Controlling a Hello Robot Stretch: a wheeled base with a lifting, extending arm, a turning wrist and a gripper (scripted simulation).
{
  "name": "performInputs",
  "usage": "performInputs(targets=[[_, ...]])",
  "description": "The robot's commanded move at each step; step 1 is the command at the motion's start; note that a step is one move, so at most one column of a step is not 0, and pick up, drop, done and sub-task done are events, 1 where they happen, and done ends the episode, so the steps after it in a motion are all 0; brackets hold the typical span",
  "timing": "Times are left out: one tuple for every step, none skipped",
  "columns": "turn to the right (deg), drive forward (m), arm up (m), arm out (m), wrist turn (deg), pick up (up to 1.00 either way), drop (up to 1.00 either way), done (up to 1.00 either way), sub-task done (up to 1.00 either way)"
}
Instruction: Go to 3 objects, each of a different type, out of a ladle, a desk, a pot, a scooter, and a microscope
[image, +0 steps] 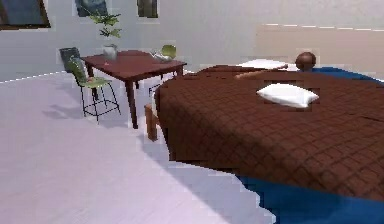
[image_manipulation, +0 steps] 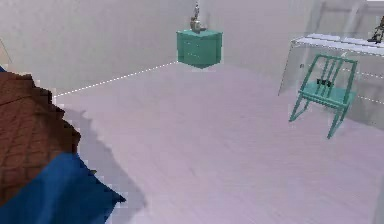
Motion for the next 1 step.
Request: performInputs(targets=[[-42.0,0.0,0.0,0.0,0.0,0.0,0.0,0.0,0.0]])
